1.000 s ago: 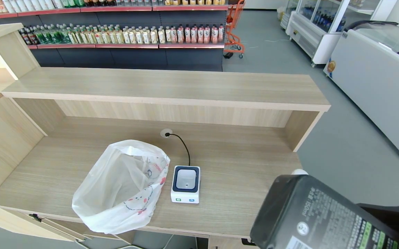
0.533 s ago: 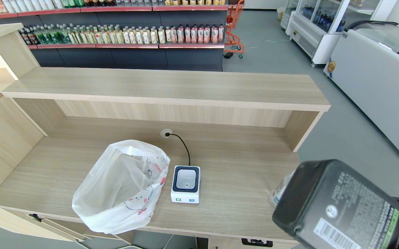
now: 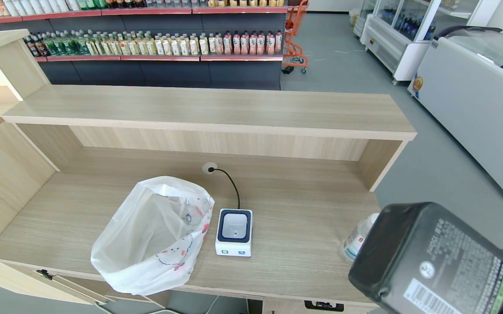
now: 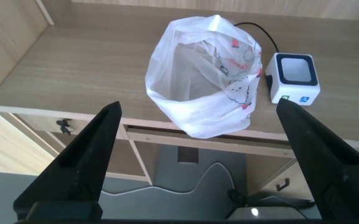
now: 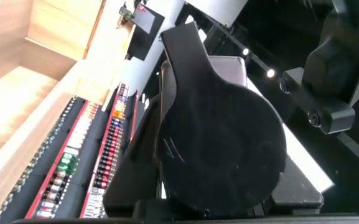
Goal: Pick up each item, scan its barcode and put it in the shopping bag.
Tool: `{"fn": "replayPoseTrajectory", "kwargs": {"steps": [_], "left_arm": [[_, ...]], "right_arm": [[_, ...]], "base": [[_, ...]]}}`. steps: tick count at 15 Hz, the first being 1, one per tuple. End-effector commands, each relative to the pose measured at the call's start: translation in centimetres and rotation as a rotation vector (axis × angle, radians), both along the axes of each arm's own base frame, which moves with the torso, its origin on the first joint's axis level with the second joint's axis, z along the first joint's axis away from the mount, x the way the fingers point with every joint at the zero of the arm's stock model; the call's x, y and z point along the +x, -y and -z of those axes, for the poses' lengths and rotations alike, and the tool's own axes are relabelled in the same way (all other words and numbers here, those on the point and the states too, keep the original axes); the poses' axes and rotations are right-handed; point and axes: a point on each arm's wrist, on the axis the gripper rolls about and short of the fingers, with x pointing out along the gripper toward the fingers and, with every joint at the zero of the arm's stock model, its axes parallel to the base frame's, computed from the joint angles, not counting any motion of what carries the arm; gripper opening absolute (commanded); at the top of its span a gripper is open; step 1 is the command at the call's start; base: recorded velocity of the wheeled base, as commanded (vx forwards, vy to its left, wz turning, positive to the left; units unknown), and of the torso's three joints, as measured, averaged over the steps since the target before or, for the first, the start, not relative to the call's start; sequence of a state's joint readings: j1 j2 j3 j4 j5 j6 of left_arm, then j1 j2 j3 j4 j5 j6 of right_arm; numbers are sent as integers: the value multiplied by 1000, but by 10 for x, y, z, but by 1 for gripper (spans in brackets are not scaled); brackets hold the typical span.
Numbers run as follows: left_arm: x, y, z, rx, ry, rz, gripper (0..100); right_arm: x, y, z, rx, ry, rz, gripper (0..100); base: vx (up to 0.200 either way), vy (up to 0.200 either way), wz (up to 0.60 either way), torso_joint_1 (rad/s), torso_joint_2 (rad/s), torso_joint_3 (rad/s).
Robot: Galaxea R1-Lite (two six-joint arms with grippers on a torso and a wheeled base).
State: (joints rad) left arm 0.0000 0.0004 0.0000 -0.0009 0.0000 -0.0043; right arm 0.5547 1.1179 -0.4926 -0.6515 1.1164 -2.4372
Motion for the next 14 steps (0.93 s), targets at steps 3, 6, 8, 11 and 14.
{"fn": "replayPoseTrajectory", "kwargs": {"steps": [3, 6, 8, 11, 14], "left_arm": [[0, 0, 0, 0, 0, 0, 100], [0, 0, 0, 0, 0, 0, 100], [0, 0, 0, 0, 0, 0, 100], [0, 0, 0, 0, 1, 0, 100], [0, 0, 0, 0, 1, 0, 100]], "right_arm": [[0, 0, 1, -3, -3, -19, 0], [0, 0, 1, -2, -2, -21, 0], [0, -1, 1, -3, -3, -18, 0], [19, 6, 1, -48, -495, 250, 0], [17, 38, -15, 299, -991, 754, 0]], "base": [[0, 0, 0, 0, 0, 0], [0, 0, 0, 0, 0, 0], [0, 0, 0, 0, 0, 0], [0, 0, 0, 0, 0, 0], [0, 0, 0, 0, 0, 0]]}}
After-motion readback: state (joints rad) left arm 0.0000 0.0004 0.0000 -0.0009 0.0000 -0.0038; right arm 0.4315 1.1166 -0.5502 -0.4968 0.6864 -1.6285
